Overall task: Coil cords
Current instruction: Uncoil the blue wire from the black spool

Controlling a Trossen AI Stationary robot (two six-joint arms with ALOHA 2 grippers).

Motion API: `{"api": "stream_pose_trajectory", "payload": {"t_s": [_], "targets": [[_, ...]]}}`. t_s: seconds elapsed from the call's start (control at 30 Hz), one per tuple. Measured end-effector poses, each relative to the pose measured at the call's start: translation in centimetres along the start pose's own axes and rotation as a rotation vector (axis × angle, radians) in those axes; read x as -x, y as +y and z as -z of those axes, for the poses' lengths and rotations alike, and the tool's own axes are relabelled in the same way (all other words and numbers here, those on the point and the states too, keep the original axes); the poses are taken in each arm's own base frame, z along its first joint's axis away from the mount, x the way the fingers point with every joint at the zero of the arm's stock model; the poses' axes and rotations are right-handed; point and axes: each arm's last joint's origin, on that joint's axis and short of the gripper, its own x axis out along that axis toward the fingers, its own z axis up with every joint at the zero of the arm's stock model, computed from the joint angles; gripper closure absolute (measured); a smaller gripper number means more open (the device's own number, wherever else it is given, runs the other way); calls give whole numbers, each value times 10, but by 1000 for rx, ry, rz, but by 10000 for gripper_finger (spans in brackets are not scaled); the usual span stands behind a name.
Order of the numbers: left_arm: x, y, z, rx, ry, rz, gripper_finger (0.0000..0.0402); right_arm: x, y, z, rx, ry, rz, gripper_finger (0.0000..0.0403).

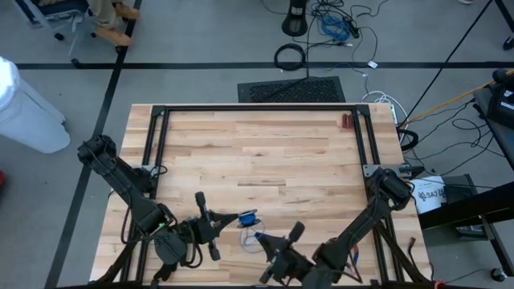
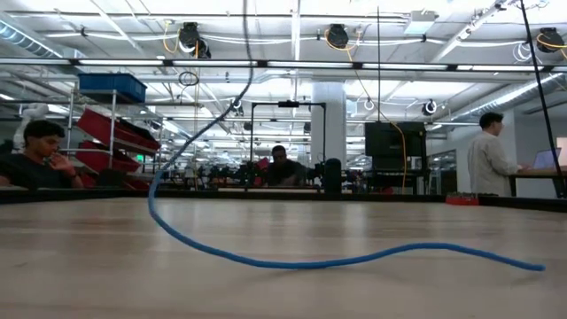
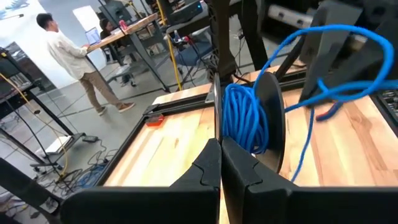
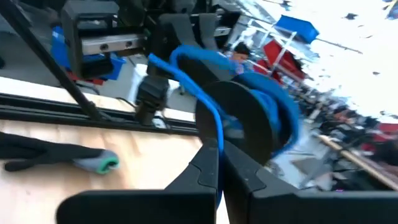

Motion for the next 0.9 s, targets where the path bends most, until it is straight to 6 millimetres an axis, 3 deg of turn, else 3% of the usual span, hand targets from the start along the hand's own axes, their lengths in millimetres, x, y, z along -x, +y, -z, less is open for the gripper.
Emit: {"api": "stream_pose_trajectory", "payload": {"t_s": [0.17,0.37,0.9], "targets": [[9,0,-5,25,-26,22,401,10,-2,0,107,49,96,403],[21,5,-12,48,-50,47,401,13,-1,1,130,48,91,403],[51,15,-24,98,-105,122,401,-2,4,34,100,64,37,403]]}}
